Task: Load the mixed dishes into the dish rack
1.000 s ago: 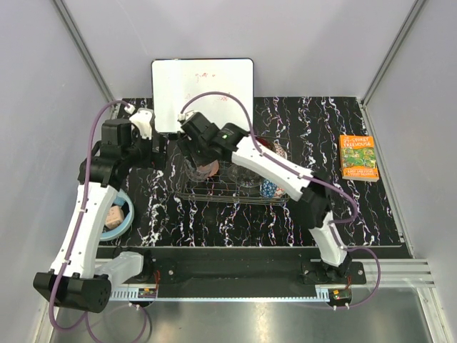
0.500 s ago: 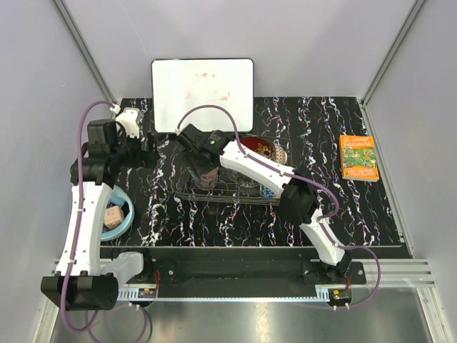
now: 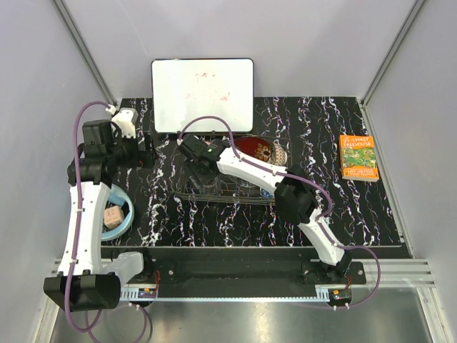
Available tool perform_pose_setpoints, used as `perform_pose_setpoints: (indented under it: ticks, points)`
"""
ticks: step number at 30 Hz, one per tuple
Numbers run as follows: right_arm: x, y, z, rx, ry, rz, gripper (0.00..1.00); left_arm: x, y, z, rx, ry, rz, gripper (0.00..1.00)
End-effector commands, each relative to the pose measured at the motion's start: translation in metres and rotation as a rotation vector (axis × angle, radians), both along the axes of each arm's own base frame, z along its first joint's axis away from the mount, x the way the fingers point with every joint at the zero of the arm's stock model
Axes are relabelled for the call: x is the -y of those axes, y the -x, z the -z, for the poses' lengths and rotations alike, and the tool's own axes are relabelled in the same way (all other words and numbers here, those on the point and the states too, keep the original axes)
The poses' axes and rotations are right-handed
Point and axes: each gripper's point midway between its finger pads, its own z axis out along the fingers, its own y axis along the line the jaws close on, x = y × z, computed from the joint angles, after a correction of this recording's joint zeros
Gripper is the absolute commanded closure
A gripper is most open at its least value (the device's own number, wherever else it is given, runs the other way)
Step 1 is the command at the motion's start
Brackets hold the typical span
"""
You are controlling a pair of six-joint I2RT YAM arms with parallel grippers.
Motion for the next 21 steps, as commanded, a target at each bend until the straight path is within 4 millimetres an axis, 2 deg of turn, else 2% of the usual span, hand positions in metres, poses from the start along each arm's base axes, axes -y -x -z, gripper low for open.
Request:
perform_pose_setpoints:
  ticks: [1,2,3,5,6,11,12,13,15,16,17,21]
  points:
    - [-0.013,0.004,-0.007,0.013,-0.059,-0.029,0.99,0.004,-0.001,-0.011,0.054,0.017,0.023,0.01]
    - [-0.014,0.006,-0.005,0.006,-0.064,-0.031,0.96,0.004,-0.001,-0.011,0.053,0.018,0.022,0.01]
    - [-0.015,0.006,-0.003,0.004,-0.066,-0.031,0.88,0.004,0.000,-0.012,0.054,0.018,0.024,0.01]
    - [-0.015,0.007,-0.002,0.001,-0.070,-0.034,0.78,0.004,0.000,-0.011,0.055,0.018,0.021,0.01]
    - [-0.017,0.008,-0.002,0.005,-0.075,-0.036,0.68,0.004,0.000,-0.010,0.052,0.018,0.021,0.01]
    - [-0.014,0.008,-0.009,0.041,-0.072,-0.037,0.51,0.004,0.001,-0.009,0.049,0.021,0.021,0.01]
    - [-0.013,0.008,-0.010,0.044,-0.072,-0.036,0.41,0.004,0.001,-0.009,0.049,0.024,0.025,0.01]
    - [-0.012,0.008,-0.013,0.050,-0.073,-0.036,0.38,0.005,0.001,-0.010,0.052,0.025,0.024,0.01]
    - [-0.011,0.010,-0.016,0.057,-0.075,-0.035,0.24,0.005,0.001,-0.010,0.052,0.030,0.026,0.01]
    - [-0.009,0.010,-0.022,0.064,-0.081,-0.033,0.07,0.005,0.001,-0.009,0.050,0.030,0.026,0.01]
    - [-0.008,0.012,-0.022,0.067,-0.078,-0.034,0.00,0.006,0.001,-0.009,0.052,0.030,0.028,0.01]
    - [-0.004,0.015,-0.041,0.095,-0.100,-0.030,0.00,0.007,0.002,-0.009,0.052,0.035,0.032,0.01]
